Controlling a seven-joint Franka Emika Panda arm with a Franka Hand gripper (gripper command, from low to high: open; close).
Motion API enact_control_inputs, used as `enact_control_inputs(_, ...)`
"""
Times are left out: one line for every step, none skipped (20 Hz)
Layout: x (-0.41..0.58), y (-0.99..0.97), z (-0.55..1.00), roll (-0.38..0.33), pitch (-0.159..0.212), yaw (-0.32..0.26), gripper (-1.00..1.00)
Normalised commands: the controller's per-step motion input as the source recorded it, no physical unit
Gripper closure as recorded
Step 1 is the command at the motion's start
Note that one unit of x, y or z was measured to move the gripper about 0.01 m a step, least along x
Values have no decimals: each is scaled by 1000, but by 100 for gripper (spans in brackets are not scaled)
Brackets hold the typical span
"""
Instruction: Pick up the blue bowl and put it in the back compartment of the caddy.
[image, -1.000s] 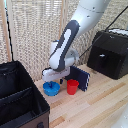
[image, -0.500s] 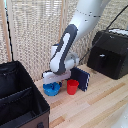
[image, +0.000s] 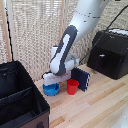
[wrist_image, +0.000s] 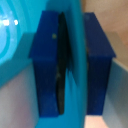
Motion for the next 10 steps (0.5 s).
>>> enact_control_inputs(289, 77, 886, 20, 114, -61, 100)
enact_control_inputs(331, 91, 926, 13, 100, -51, 100)
enact_control_inputs(343, 114, 917, 13, 105, -42, 100)
enact_control_inputs(369, 146, 926, 11, 104, -25, 100)
enact_control_inputs(369, 163, 909, 12, 114, -15, 100)
enact_control_inputs(357, 174, 889, 11, 124, -8, 100)
enact_control_inputs(357, 186, 877, 12, 129, -1, 100)
enact_control_inputs(357, 197, 871, 13, 132, 0, 100)
enact_control_inputs(363, 203, 869, 13, 134, 0, 100)
enact_control_inputs(371, 211, 874, 12, 131, 0, 100)
